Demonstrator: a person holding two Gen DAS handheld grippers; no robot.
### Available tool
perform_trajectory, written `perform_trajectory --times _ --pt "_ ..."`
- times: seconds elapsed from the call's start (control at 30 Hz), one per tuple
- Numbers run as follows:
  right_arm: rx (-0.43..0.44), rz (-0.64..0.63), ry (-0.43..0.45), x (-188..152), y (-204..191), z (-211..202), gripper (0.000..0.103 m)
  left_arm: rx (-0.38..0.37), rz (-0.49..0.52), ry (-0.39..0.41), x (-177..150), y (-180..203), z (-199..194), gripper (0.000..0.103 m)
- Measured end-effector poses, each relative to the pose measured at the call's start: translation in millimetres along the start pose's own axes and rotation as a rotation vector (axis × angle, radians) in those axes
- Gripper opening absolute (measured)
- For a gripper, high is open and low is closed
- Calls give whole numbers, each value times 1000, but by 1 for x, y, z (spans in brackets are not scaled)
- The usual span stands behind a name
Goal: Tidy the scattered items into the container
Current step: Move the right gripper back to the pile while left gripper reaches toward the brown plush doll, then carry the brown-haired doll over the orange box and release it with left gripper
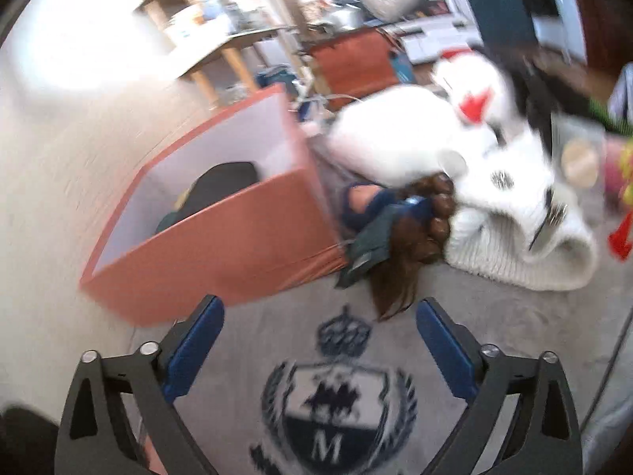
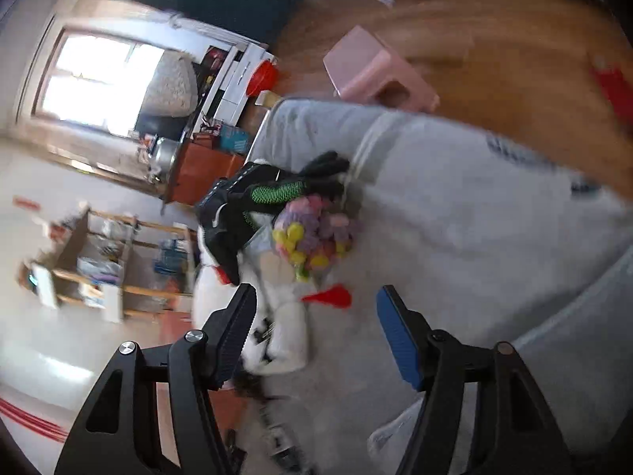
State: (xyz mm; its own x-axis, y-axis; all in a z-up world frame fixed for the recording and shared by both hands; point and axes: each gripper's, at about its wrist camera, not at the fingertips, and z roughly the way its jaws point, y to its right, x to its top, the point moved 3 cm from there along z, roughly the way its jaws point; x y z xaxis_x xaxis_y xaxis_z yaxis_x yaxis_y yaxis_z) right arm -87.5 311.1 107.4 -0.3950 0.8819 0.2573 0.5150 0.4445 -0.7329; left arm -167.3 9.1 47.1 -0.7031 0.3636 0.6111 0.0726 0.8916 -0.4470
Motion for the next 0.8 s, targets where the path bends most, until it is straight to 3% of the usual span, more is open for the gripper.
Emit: perform_trajectory --times 0.07,0.17,0.23,0.4,0.47,0.5,0.6,0.63,0.8 --pt "37 13 -85 -7 0 16 64 50 35 -21 4 9 22 94" --pt "83 86 -152 -10 12 31 64 65 62 -57 7 13 52 91" --pt "114 136 -172 -12 18 35 64 51 106 -49 9 20 64 76" --pt "148 152 -226 -17 13 45 64 68 193 -6 10 27 75 64" --pt "147 133 -230 -18 9 47 64 32 187 -11 14 23 79 46" --pt "148 130 -234 -18 9 49 64 -10 187 -30 16 24 81 22" --pt "149 143 -247 -20 11 52 64 -30 241 -31 21 26 83 16" --pt "147 148 -247 -20 12 52 64 -39 241 -31 23 22 82 10" --pt "137 161 -251 -20 16 54 64 -53 181 22 30 1 43 7"
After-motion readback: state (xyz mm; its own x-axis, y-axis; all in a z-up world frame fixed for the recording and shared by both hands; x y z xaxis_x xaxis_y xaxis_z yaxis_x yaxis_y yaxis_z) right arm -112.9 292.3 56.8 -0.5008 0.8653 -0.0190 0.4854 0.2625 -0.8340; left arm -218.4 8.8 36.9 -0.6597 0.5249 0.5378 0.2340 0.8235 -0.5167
